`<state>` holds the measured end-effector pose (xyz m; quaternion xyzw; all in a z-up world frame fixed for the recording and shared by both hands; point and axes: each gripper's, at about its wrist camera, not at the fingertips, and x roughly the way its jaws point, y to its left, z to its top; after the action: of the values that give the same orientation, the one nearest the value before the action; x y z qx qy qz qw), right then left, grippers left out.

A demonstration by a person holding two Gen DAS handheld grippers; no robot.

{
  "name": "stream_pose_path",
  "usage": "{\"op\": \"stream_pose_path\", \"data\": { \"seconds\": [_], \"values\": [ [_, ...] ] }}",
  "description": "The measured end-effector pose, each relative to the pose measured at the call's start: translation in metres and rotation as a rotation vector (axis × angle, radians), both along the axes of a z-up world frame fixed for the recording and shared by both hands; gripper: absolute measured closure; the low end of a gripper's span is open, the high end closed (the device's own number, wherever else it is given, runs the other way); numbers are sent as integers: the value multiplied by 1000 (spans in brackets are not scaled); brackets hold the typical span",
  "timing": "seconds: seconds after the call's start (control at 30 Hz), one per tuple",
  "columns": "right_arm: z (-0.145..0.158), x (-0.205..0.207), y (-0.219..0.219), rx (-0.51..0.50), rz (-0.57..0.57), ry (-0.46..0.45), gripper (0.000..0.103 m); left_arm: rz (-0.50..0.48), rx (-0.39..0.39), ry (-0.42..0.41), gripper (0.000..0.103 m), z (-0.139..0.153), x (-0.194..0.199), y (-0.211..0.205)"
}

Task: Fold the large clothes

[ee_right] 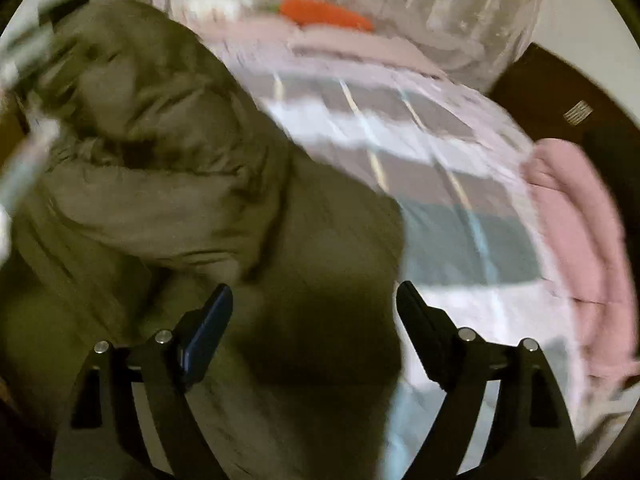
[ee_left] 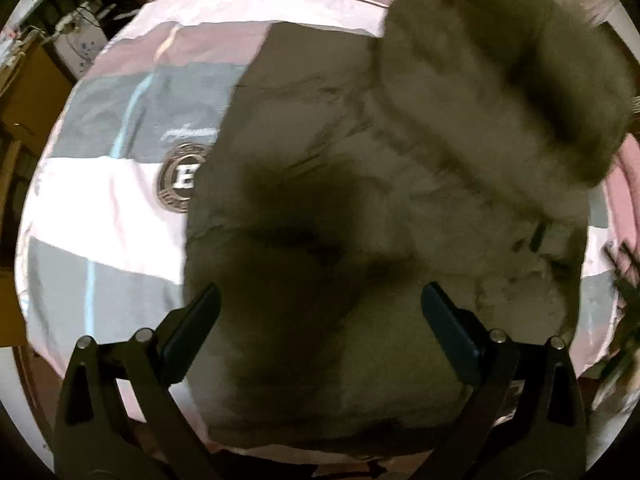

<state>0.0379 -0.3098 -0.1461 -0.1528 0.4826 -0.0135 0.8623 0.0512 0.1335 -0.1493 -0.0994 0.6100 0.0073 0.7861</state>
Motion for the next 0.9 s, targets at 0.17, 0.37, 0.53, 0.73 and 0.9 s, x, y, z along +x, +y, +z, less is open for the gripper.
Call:
{"op": "stream_pose_path", "data": {
  "seconds": [0.17, 0.37, 0.53, 0.73, 0.9],
  "values": [
    [-24, 10, 15, 188, -5, 207, 19, 12, -138, -37, 2, -8, 30, -15],
    [-19, 33, 6, 955, -145, 303, 19, 90, -365, -110, 2, -24, 73, -36],
    [-21, 43, 38, 975, -131, 337, 19, 163, -544, -33, 3, -62, 100, -63],
    [-23, 33, 48, 946, -125, 346, 19, 82, -613, -75, 93, -58, 101, -81],
    [-16, 28, 29, 979, -150, 308, 19, 116, -789, -93, 95, -35, 80, -65]
  ]
}}
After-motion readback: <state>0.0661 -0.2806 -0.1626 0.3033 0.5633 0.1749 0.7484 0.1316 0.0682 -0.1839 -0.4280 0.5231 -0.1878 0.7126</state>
